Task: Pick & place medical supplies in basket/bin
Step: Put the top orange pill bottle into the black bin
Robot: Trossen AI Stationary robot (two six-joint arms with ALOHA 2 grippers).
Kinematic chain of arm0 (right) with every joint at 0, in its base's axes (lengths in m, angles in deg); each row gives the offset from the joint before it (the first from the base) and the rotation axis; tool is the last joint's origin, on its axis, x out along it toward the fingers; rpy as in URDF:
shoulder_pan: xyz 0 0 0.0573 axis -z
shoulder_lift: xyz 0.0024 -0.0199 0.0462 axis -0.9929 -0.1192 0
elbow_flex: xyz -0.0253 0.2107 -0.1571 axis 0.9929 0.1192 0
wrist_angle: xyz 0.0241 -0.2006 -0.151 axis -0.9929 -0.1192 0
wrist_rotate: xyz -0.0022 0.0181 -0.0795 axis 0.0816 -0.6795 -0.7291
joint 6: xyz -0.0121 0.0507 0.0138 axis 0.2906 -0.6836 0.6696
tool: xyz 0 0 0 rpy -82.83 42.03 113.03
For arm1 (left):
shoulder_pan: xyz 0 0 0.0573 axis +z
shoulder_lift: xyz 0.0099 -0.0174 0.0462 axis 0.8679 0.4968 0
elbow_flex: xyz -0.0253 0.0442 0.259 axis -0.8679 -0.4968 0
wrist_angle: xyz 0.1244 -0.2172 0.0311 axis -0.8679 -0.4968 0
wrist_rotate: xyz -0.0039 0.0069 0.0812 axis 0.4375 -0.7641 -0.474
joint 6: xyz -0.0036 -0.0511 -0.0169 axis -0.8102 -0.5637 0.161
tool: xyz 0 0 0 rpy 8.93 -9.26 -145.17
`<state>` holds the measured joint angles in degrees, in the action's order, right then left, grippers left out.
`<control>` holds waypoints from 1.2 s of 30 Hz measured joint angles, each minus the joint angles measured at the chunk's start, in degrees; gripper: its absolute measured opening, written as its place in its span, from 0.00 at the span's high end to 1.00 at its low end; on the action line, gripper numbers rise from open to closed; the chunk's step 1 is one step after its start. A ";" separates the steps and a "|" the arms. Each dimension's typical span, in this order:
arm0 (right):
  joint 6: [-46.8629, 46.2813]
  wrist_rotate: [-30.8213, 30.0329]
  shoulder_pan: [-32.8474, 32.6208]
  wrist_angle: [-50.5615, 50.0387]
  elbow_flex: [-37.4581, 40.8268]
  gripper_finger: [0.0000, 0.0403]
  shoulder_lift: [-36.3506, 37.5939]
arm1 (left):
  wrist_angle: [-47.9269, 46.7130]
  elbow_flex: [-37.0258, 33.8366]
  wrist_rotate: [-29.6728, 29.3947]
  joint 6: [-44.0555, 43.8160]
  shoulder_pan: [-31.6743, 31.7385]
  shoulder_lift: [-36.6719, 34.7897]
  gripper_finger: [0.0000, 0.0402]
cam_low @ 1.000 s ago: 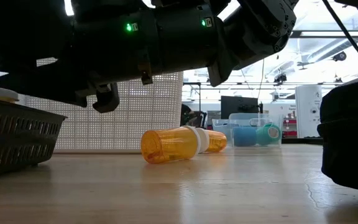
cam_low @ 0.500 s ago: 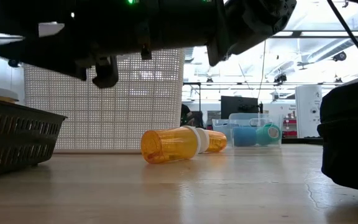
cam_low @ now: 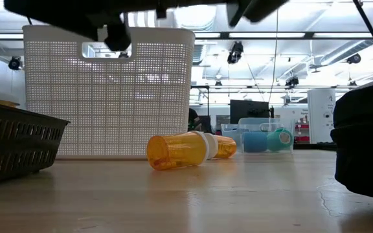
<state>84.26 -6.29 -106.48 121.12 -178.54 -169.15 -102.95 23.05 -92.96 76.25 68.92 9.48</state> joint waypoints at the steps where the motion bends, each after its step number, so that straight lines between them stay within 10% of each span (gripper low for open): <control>1: -0.03 0.04 -0.01 -1.75 0.00 0.41 0.70 | -0.01 0.00 0.02 0.00 -0.01 0.00 0.05; 20: -0.86 -7.88 -3.21 -27.67 1.15 0.42 12.82 | -0.01 0.00 0.02 0.13 -0.02 0.00 0.05; 36: -0.74 -7.25 -3.52 -26.76 14.83 0.50 28.54 | -0.02 0.00 0.02 0.11 0.00 0.00 0.05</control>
<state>83.53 -13.54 -110.00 94.37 -163.71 -140.61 -102.97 23.05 -92.94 76.36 68.92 9.48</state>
